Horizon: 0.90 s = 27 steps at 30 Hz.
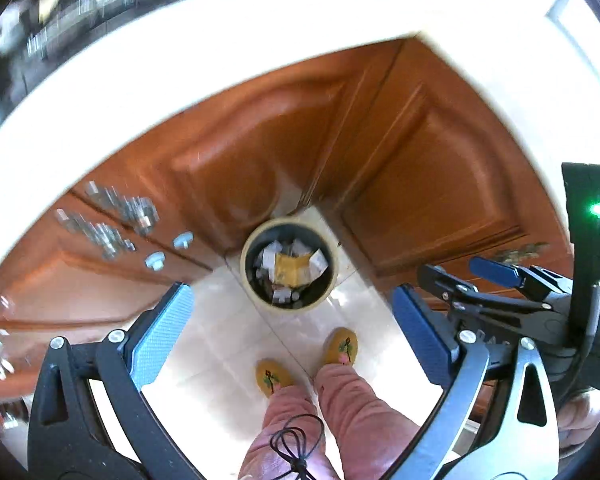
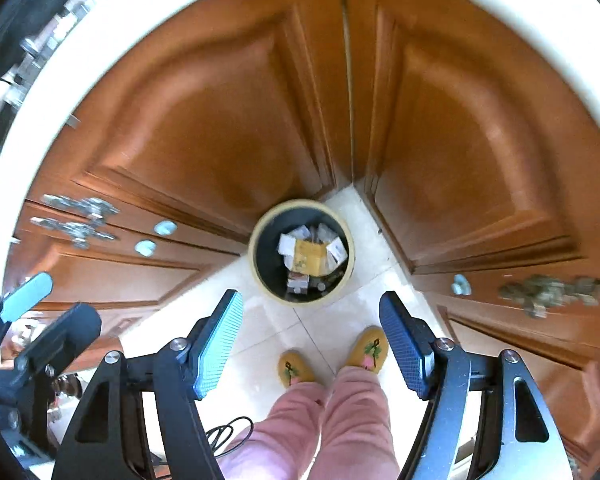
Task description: Collect trash
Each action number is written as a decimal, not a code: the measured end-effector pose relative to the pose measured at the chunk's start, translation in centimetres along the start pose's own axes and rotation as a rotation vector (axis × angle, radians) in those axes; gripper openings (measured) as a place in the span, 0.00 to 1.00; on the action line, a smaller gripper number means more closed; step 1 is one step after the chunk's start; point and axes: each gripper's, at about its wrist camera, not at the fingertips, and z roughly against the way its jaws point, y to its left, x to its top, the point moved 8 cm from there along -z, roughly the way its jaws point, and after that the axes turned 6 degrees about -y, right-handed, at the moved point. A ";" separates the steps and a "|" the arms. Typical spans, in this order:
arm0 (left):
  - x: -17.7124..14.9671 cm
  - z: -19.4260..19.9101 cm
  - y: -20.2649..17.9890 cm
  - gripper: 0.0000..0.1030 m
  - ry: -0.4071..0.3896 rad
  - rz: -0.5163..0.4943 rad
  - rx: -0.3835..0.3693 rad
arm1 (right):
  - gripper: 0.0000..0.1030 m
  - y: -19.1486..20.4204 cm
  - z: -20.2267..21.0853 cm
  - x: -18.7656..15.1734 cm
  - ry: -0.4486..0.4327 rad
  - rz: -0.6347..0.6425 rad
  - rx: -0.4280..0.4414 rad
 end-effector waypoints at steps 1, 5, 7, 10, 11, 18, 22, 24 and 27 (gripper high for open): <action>0.7 1.2 -0.4 0.96 -0.018 -0.010 -0.002 | 0.70 0.1 2.2 0.4 -0.018 -0.005 0.007; 4.0 7.1 -2.3 0.96 -0.108 -0.043 -0.019 | 0.71 0.5 10.8 2.2 -0.112 -0.013 0.030; 5.3 9.6 -3.2 0.96 -0.142 -0.052 -0.037 | 0.75 0.8 14.8 3.1 -0.172 -0.013 0.029; 7.1 13.5 -4.5 0.96 -0.196 -0.072 -0.054 | 0.77 1.0 21.1 4.7 -0.274 -0.006 0.032; 7.6 14.6 -4.9 0.96 -0.213 -0.077 -0.056 | 0.78 1.1 23.3 5.2 -0.307 -0.004 0.028; 9.7 21.1 -7.2 0.96 -0.288 -0.091 -0.051 | 0.84 1.2 35.0 7.4 -0.439 -0.023 -0.027; 9.8 23.6 -7.4 0.96 -0.311 -0.078 -0.022 | 0.85 1.1 39.8 7.6 -0.501 -0.030 -0.064; 9.9 24.7 -7.3 0.96 -0.325 -0.058 -0.013 | 0.86 1.0 41.1 7.3 -0.519 -0.027 -0.076; 9.9 25.7 -6.8 0.96 -0.346 -0.041 0.024 | 0.87 1.0 42.5 6.8 -0.541 -0.034 -0.083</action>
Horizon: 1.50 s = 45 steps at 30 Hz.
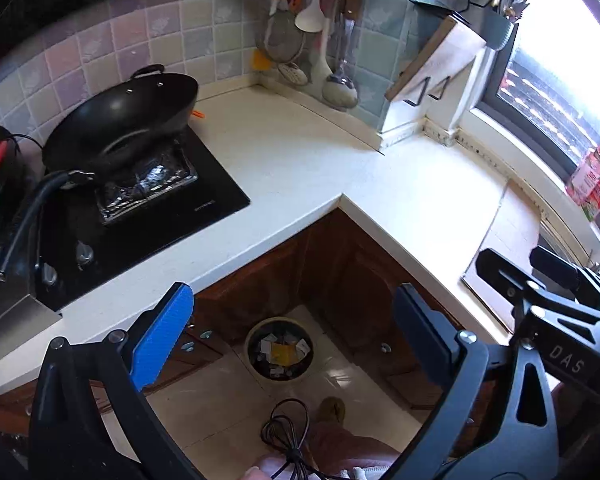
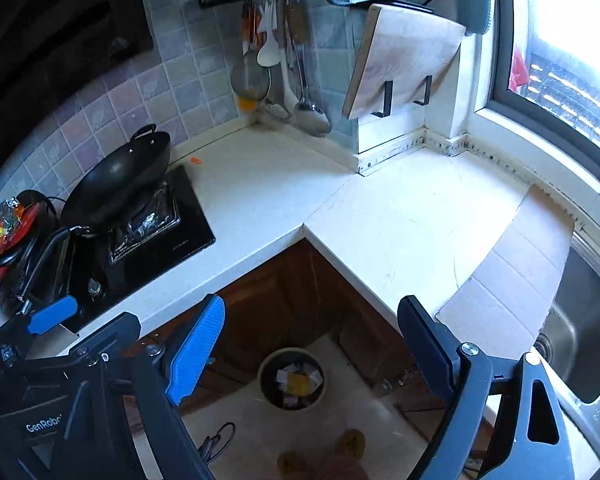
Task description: Collect trash
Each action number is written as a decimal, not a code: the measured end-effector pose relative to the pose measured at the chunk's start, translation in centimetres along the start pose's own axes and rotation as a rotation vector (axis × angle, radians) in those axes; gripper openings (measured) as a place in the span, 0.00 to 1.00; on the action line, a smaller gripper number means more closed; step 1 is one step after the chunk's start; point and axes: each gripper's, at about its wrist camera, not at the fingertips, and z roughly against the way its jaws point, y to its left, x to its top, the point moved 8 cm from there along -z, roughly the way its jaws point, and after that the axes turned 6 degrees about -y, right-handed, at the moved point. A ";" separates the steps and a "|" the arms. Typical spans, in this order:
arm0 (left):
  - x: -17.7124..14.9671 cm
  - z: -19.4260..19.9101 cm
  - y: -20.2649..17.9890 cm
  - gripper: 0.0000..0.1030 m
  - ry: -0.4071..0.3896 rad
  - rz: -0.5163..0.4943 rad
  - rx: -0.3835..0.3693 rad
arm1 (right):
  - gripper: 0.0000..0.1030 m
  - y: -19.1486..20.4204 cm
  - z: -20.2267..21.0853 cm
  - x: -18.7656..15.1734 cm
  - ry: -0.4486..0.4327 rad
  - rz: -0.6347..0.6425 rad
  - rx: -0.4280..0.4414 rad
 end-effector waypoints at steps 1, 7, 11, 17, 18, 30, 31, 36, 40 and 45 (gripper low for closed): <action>0.0 0.2 0.2 0.96 -0.006 0.005 0.007 | 0.87 0.0 0.7 0.3 -0.006 -0.006 0.000; 0.1 1.0 0.5 0.96 -0.022 0.037 0.019 | 0.87 0.1 0.1 -1.1 -0.030 -0.030 0.007; 0.4 0.9 0.5 0.96 -0.026 0.049 0.030 | 0.87 -0.1 0.3 -0.5 -0.048 -0.028 0.021; 1.2 0.5 0.6 0.96 -0.044 0.056 0.056 | 0.88 0.9 0.4 0.4 -0.085 0.004 0.026; 1.4 0.5 0.6 0.96 -0.046 0.057 0.058 | 0.88 1.0 0.3 0.6 -0.087 0.005 0.027; 2.9 -0.2 1.1 0.96 -0.054 0.064 0.095 | 0.88 2.0 -1.1 1.9 -0.084 0.022 0.048; 3.0 -0.2 1.1 0.96 -0.056 0.065 0.098 | 0.88 2.1 -1.2 2.0 -0.085 0.024 0.048; 3.3 -0.3 1.3 0.96 -0.060 0.070 0.106 | 0.88 2.2 -1.7 2.5 -0.089 0.028 0.054; 3.3 -0.4 1.5 0.96 -0.056 0.080 0.109 | 0.88 2.4 -2.1 2.6 -0.089 0.034 0.057; 3.3 -0.7 1.6 0.96 -0.051 0.089 0.113 | 0.88 2.6 -2.5 2.6 -0.085 0.037 0.061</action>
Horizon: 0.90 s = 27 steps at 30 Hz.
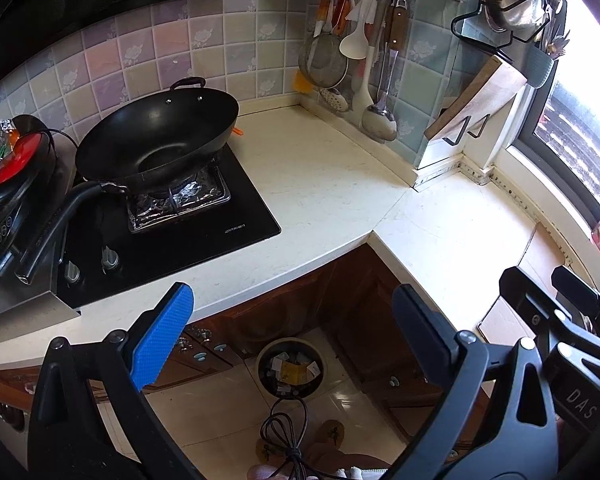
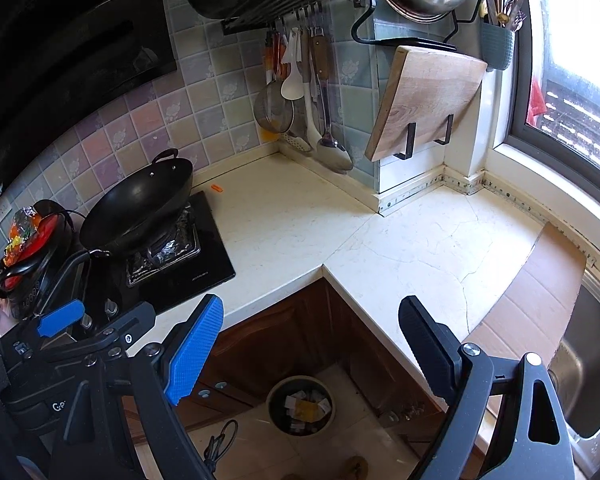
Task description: Collect trash
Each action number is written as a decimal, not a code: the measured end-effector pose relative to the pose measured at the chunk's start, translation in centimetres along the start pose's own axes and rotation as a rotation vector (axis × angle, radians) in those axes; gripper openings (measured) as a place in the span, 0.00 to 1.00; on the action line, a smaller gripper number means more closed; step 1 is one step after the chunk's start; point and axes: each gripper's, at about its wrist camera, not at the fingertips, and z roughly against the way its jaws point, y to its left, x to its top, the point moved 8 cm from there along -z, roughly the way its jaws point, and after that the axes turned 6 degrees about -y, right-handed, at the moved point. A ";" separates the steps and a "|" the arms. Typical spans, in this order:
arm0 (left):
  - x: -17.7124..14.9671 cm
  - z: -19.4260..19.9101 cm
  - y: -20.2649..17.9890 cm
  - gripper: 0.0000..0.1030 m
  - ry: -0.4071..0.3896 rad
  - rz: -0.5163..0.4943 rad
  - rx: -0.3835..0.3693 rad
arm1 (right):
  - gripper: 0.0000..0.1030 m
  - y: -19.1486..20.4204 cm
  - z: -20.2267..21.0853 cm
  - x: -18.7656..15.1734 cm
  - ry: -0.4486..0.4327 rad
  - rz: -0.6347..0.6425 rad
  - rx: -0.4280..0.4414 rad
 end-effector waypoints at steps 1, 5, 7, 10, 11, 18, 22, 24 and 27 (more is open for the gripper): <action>0.0 -0.1 0.0 0.96 0.001 0.002 0.001 | 0.88 0.0 -0.2 0.0 0.001 0.001 0.001; -0.1 -0.3 0.0 0.95 0.003 0.004 0.004 | 0.88 0.0 -0.4 0.0 0.004 0.000 0.002; -0.1 -0.3 0.0 0.95 0.004 0.005 0.004 | 0.88 0.0 -0.5 -0.2 0.006 -0.001 0.007; -0.2 -0.3 0.0 0.95 0.004 0.004 0.004 | 0.88 -0.1 -0.6 -0.2 0.008 -0.004 0.009; -0.2 -0.4 0.0 0.95 0.004 0.003 0.005 | 0.88 -0.1 -0.7 -0.2 0.009 -0.005 0.011; -0.3 -0.4 0.1 0.94 0.004 0.002 0.006 | 0.88 0.0 -1.0 -0.4 0.011 -0.005 0.014; -0.4 -0.5 0.2 0.94 0.004 0.003 0.011 | 0.88 0.1 -1.0 -0.5 0.012 -0.005 0.013; -0.5 -0.5 0.3 0.94 0.005 0.002 0.014 | 0.88 0.2 -1.0 -0.6 0.013 -0.005 0.014; -0.7 -0.5 0.2 0.94 0.007 0.006 0.023 | 0.88 0.2 -1.2 -0.8 0.016 -0.005 0.013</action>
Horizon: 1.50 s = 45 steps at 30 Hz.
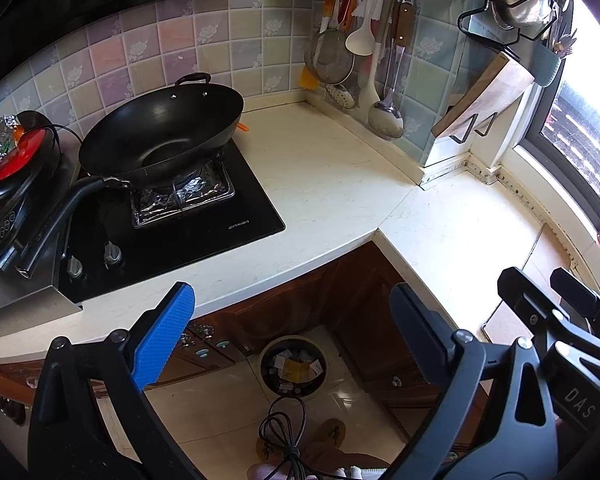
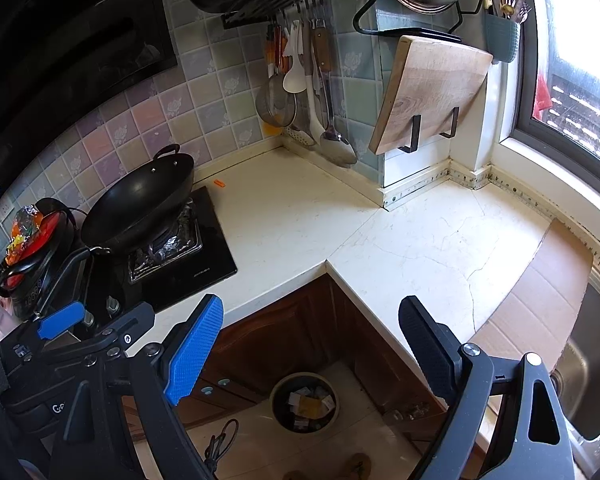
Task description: Collect trash
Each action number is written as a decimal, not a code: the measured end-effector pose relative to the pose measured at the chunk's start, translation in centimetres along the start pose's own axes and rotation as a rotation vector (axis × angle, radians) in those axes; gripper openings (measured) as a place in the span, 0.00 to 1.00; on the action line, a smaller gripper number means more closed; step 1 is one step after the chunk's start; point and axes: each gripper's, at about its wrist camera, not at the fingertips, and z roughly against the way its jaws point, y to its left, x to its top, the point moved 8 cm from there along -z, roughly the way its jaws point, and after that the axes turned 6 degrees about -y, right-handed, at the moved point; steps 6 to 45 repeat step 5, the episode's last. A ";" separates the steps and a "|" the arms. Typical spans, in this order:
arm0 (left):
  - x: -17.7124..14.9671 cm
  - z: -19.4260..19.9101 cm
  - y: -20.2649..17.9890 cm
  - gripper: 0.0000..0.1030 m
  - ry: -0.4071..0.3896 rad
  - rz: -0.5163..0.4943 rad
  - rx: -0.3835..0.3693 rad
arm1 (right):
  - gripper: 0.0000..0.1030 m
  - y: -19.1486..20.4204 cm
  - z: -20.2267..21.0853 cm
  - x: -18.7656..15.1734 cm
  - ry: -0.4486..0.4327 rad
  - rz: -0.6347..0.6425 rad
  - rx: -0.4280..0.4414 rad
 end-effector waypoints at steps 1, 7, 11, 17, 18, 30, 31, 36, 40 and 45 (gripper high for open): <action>-0.1 0.0 0.0 0.94 0.001 0.001 0.001 | 0.88 0.0 -0.1 -0.1 0.001 0.000 0.001; -0.1 0.0 -0.3 0.94 0.003 0.005 0.009 | 0.88 0.2 -0.3 -0.5 0.002 0.000 0.003; -0.1 0.0 -0.3 0.94 0.003 0.005 0.009 | 0.88 0.2 -0.3 -0.5 0.002 0.000 0.003; -0.1 0.0 -0.3 0.94 0.003 0.005 0.009 | 0.88 0.2 -0.3 -0.5 0.002 0.000 0.003; -0.1 0.0 -0.3 0.94 0.003 0.005 0.009 | 0.88 0.2 -0.3 -0.5 0.002 0.000 0.003; -0.1 0.0 -0.3 0.94 0.003 0.005 0.009 | 0.88 0.2 -0.3 -0.5 0.002 0.000 0.003; -0.1 0.0 -0.3 0.94 0.003 0.005 0.009 | 0.88 0.2 -0.3 -0.5 0.002 0.000 0.003; -0.1 0.0 -0.3 0.94 0.003 0.005 0.009 | 0.88 0.2 -0.3 -0.5 0.002 0.000 0.003; -0.1 0.0 -0.3 0.94 0.003 0.005 0.009 | 0.88 0.2 -0.3 -0.5 0.002 0.000 0.003; -0.1 0.0 -0.3 0.94 0.003 0.005 0.009 | 0.88 0.2 -0.3 -0.5 0.002 0.000 0.003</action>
